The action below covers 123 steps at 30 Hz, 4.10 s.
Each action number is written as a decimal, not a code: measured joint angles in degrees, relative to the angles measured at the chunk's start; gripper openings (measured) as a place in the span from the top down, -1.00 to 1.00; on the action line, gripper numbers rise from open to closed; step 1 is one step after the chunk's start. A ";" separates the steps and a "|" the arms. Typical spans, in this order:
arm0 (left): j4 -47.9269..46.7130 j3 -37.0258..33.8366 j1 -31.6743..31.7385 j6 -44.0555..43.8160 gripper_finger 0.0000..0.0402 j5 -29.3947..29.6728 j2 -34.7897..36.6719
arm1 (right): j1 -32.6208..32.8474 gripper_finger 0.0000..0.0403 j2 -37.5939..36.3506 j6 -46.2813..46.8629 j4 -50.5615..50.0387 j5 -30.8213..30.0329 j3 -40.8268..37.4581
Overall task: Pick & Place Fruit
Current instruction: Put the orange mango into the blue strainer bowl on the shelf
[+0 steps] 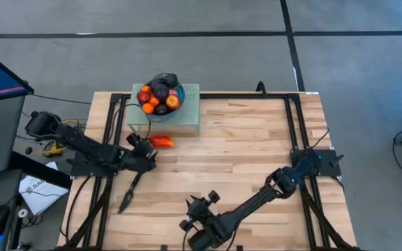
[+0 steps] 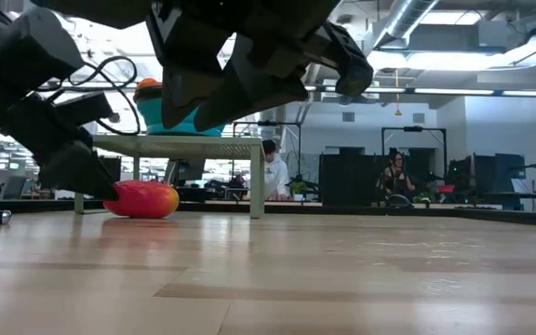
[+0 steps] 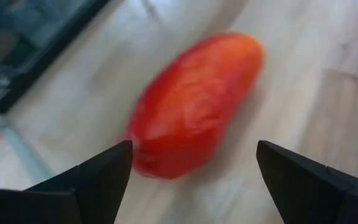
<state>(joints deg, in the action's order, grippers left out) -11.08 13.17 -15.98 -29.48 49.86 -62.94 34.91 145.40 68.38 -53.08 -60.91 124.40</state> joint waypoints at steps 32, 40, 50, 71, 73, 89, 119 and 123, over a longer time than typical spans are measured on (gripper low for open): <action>24.38 -1.69 6.97 19.11 -0.73 -8.98 -0.02 | -2.35 0.52 -0.02 -3.06 2.05 8.37 0.00; 24.52 -1.69 15.45 18.76 -0.75 -17.25 -0.23 | -2.09 0.52 -0.02 -8.96 7.05 8.59 0.01; 24.82 -1.66 15.99 17.94 -0.63 -22.22 -1.04 | -2.05 0.52 -0.02 -9.01 7.33 8.59 0.02; 30.30 -1.64 4.47 21.76 -0.49 -41.87 -1.98 | 2.24 0.52 -0.11 -14.28 -3.41 7.74 8.07; 31.04 -1.71 2.72 21.77 -0.49 -42.00 -2.04 | 2.78 0.52 -0.17 -11.30 -7.68 6.77 8.68; 34.74 -1.80 0.26 23.64 -0.85 -43.80 -2.10 | 2.58 0.52 -0.11 -0.96 -12.93 3.76 9.05; 39.92 -1.71 0.15 17.10 -0.71 -44.37 -13.53 | -0.45 0.52 -0.04 -3.42 -4.68 19.26 3.61; 40.61 -1.69 0.15 16.99 -0.71 -44.37 -13.33 | -0.24 0.52 -0.04 -3.91 -4.44 19.16 3.63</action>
<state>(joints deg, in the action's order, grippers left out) 29.52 11.49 -15.84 -12.49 5.50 -76.27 34.66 145.36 64.47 -57.52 -41.75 128.03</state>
